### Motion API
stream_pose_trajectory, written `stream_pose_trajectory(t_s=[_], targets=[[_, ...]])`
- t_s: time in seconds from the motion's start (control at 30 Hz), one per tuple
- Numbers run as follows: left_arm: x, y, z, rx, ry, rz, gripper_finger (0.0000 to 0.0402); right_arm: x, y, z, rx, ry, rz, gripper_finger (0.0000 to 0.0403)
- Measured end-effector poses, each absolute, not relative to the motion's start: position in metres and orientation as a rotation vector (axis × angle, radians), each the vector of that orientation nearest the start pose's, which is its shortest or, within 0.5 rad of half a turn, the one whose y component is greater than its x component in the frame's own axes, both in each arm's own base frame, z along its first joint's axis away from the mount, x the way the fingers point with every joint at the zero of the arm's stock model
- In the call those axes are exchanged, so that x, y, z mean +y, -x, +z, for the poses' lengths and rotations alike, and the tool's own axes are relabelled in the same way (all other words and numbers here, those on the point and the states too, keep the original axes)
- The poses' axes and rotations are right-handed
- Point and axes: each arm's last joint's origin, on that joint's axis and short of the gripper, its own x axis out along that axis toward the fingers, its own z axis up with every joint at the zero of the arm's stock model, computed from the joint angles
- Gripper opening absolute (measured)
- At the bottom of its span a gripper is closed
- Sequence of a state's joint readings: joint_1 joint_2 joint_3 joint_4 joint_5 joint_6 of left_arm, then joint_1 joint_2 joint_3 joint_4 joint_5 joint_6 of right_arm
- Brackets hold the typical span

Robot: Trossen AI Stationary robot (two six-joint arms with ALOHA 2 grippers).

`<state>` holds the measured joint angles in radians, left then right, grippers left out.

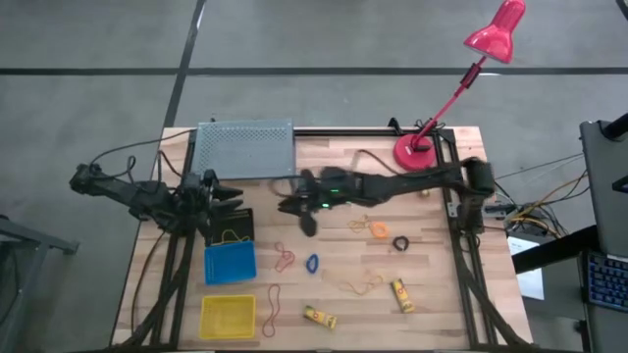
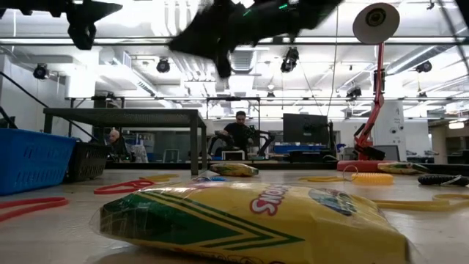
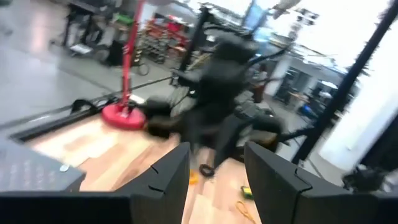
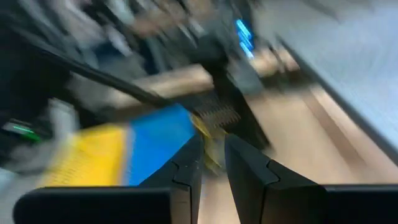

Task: Pick & Place Office Desk Supplies
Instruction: Put the yellow rubber band in the black bin

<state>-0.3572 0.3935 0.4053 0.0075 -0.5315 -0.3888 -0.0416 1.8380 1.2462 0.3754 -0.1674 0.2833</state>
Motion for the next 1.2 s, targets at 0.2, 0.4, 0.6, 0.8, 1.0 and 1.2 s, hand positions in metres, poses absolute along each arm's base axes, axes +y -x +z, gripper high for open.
stream_pose_trajectory(t_s=[0.2, 0.4, 0.6, 0.8, 1.0, 1.2], targets=[[-0.028, -0.126, 0.259, 0.022, 0.406, 0.236, 0.0157, -0.034, -0.349, 0.235, 0.174, -0.366, 0.013, 0.0073], [-0.028, -0.153, 0.254, 0.028, 0.406, 0.260, 0.0157, -0.035, -0.300, 0.254, 0.016, -0.332, 0.015, 0.0077], [-0.020, -0.177, 0.237, 0.111, 0.547, 0.266, 0.0157, -0.034, -0.266, 0.259, -0.038, -0.302, -0.063, 0.0071], [-0.014, -0.185, 0.229, 0.137, 0.669, 0.302, 0.0157, -0.032, -0.247, 0.259, -0.061, -0.305, -0.078, 0.0069], [-0.012, -0.185, 0.228, 0.112, 0.723, 0.347, 0.0152, -0.031, -0.240, 0.252, -0.046, -0.310, -0.078, 0.0078], [-0.012, -0.183, 0.222, 0.166, 0.728, 0.385, 0.0133, -0.031, -0.239, 0.242, -0.010, -0.314, -0.083, 0.0082]])
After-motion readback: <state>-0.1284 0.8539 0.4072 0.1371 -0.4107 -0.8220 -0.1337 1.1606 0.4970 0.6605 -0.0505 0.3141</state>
